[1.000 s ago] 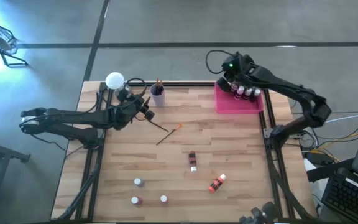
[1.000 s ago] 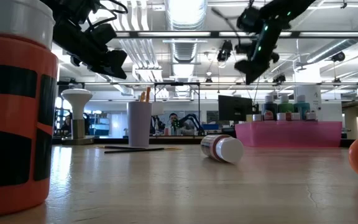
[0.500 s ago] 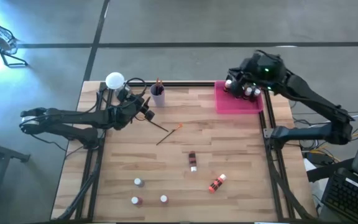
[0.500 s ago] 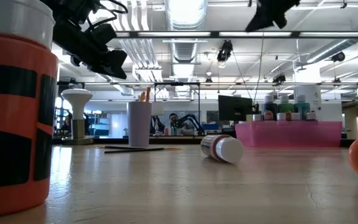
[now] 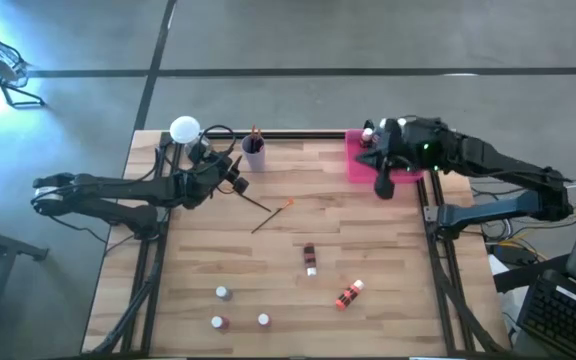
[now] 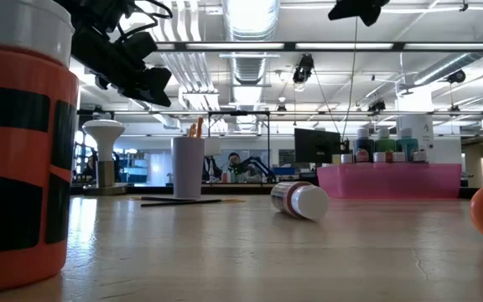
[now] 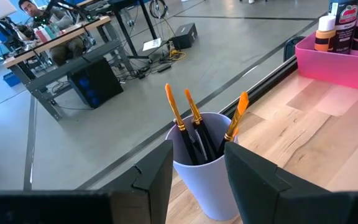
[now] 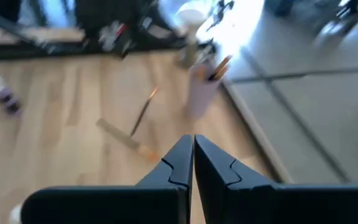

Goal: Pick & Place Paint Supplies
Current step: Put the small brown paint bottle into the pink bin

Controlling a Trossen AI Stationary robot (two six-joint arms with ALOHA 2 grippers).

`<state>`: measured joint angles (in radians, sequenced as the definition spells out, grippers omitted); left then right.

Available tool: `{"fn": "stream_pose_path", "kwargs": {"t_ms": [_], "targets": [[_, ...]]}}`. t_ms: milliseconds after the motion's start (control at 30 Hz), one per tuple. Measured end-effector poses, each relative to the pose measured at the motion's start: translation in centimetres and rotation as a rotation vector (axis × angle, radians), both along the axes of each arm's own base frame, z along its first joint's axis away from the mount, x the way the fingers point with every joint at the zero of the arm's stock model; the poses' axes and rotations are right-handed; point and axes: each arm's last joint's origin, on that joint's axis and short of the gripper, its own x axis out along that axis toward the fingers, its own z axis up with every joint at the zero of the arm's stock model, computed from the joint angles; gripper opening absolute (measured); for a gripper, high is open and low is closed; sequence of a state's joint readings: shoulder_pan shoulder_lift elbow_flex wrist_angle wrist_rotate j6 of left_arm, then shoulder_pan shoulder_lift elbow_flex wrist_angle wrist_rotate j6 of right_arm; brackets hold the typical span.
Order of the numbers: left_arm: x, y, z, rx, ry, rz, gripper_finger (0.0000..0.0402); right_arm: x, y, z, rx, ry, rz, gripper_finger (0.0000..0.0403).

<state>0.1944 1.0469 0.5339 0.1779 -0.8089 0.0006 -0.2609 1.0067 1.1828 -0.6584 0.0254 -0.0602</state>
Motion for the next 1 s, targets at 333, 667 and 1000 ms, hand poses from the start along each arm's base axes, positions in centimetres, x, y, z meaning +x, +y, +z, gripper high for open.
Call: {"fn": "stream_pose_path", "kwargs": {"t_ms": [333, 667, 1000], "targets": [[0.0, 0.0, 0.0, 0.000, 0.000, 0.000, 0.0151, 2.3, 4.6, -2.6, 0.048, 0.127, 0.043, 0.0009], [0.0, 0.0, 0.0, 0.000, 0.000, 0.000, 0.0151, 4.2, 8.9, -5.4, -0.041, 0.331, 0.222, 0.0009], [0.0, 0.0, 0.0, 0.000, 0.000, 0.000, 0.0151, 8.7, 9.9, -9.8, -0.493, 0.576, 0.501, 0.0009]]}}
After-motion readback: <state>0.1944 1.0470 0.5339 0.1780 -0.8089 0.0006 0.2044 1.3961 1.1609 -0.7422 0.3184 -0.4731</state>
